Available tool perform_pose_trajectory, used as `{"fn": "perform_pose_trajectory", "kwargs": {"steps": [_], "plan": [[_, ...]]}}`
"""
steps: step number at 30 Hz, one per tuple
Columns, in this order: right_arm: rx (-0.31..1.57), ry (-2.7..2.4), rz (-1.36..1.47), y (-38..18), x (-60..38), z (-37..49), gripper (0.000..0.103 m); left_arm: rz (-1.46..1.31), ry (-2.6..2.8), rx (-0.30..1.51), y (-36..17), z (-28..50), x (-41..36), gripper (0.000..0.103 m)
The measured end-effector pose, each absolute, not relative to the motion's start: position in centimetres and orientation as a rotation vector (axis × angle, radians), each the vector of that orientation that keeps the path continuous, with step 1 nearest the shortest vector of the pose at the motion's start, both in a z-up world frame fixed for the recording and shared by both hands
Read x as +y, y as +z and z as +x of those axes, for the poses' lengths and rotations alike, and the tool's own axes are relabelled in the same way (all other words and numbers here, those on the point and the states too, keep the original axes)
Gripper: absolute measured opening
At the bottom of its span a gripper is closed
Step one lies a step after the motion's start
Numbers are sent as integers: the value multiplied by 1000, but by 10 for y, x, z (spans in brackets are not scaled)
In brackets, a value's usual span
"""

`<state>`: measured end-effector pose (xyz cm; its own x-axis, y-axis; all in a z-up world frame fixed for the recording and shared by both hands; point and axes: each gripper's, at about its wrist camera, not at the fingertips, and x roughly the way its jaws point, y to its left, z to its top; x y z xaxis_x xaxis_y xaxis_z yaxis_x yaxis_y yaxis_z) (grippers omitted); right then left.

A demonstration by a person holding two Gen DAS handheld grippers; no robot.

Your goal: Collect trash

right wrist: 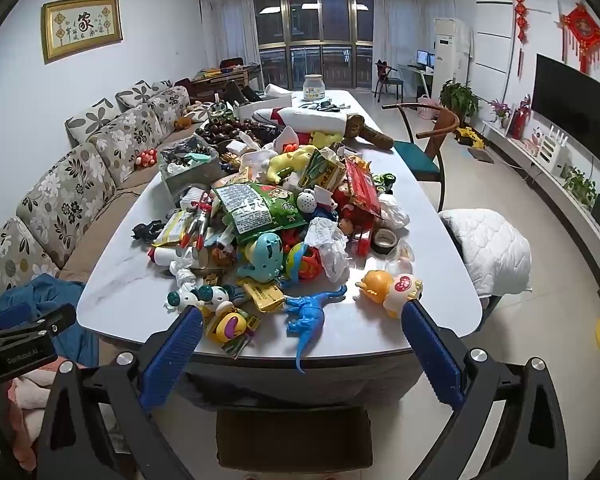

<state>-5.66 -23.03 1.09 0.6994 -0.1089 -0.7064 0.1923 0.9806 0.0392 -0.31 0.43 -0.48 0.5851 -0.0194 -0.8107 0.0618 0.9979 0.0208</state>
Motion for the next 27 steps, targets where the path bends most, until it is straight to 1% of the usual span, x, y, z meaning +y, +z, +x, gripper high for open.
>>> {"fn": "perform_pose_trajectory", "kwargs": {"steps": [27], "plan": [[796,-175,112,10,-233,-58,98,55,-60,971,-15,1,0,93]]}}
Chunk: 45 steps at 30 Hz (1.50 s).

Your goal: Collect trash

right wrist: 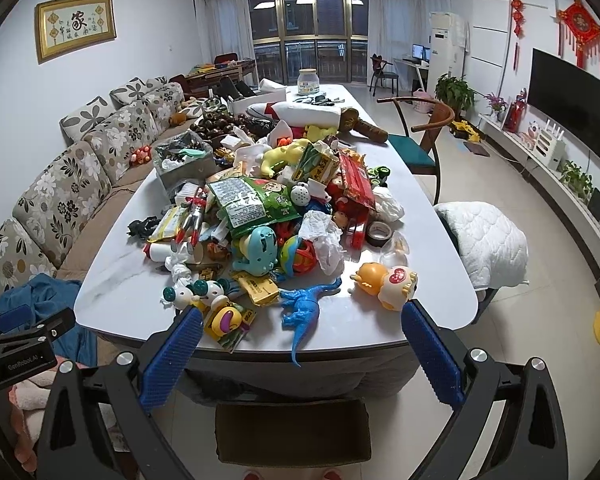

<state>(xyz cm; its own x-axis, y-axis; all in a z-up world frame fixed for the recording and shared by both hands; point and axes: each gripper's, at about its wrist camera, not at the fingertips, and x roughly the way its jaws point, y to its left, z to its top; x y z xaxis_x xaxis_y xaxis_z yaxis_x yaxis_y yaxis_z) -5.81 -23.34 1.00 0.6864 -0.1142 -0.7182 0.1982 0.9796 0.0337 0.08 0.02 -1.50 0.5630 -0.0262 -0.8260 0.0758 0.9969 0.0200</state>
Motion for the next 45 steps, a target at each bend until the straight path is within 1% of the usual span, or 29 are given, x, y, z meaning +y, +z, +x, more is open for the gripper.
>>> {"fn": "perform_pose_trajectory", "kwargs": {"steps": [13,45], "plan": [[804,-181,112,11,-233,-58,98,70,-54,926,-7,-6,0,93],[821,-198,128,3,-236,-62,98,65,-66,989,-22,-7,6,93]]}}
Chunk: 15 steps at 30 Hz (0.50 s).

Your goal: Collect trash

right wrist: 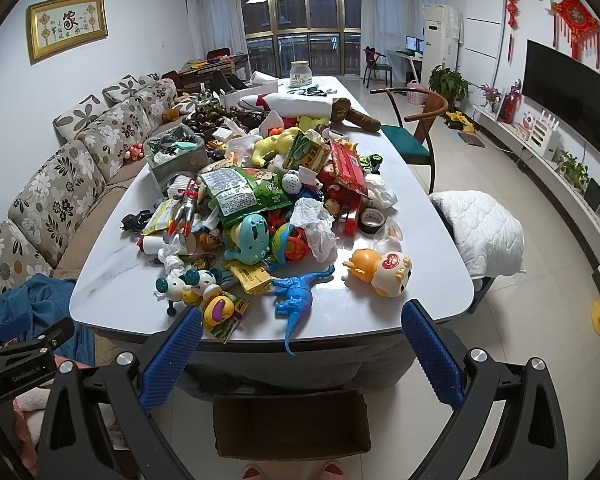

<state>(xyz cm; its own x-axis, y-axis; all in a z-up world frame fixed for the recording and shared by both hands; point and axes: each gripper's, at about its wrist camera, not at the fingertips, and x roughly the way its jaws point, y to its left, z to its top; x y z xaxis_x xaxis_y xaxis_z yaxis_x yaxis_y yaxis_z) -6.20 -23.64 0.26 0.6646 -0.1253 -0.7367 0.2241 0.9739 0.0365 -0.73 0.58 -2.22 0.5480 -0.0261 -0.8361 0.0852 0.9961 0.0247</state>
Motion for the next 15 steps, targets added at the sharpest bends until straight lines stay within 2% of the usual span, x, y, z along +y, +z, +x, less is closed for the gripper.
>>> {"fn": "perform_pose_trajectory", "kwargs": {"steps": [11,15], "plan": [[823,-205,124,-2,-238,-64,98,50,-51,984,-29,-14,8,93],[844,-246,163,-22,-260,-66,98,-108,-103,966,-44,-17,17,93]]}}
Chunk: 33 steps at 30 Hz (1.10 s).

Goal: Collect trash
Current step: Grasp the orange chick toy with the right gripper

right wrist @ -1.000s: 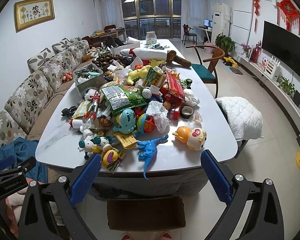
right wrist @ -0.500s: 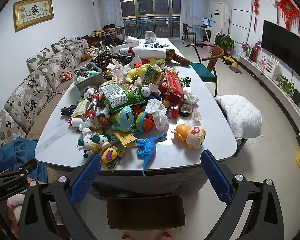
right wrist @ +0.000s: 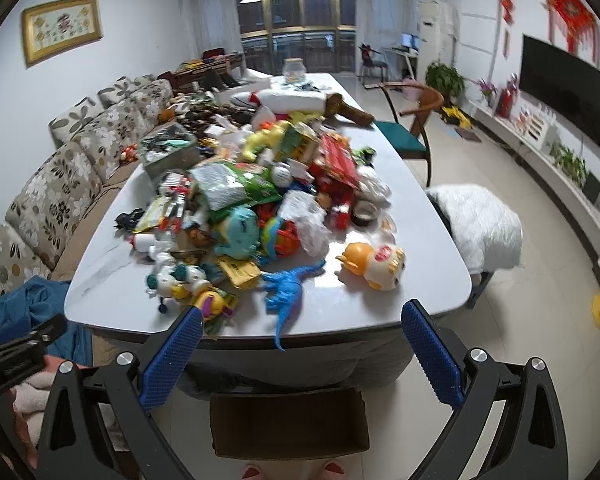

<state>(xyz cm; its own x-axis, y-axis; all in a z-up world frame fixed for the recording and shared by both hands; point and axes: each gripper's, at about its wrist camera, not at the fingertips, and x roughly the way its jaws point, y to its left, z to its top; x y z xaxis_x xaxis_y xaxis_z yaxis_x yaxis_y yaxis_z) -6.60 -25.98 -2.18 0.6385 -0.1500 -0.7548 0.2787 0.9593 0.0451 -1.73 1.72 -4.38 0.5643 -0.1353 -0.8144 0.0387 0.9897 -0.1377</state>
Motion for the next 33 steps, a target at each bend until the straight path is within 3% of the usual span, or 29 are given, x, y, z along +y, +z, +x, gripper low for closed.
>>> {"fn": "perform_pose_trajectory", "kwargs": {"steps": [3,11,21,23,26,33], "plan": [[887,-303,167,-47,-288,-61,98,-156,-154,1091,-71,-17,24,93],[953,-271,155,-102,-353,5,98,-167,-53,1203,-115,-34,44,93],[1176,8,-235,-156,-360,102,97,-254,65,1253,-118,-65,54,93],[1218,47,-283,-166,-357,110,92,-273,96,1252,-117,-69,51,93],[1236,95,-285,-168,-353,115,72,-294,130,1258,-117,-74,45,93],[1223,75,-148,-154,-373,117,70,-158,110,1240,-123,-75,-6,93]]}}
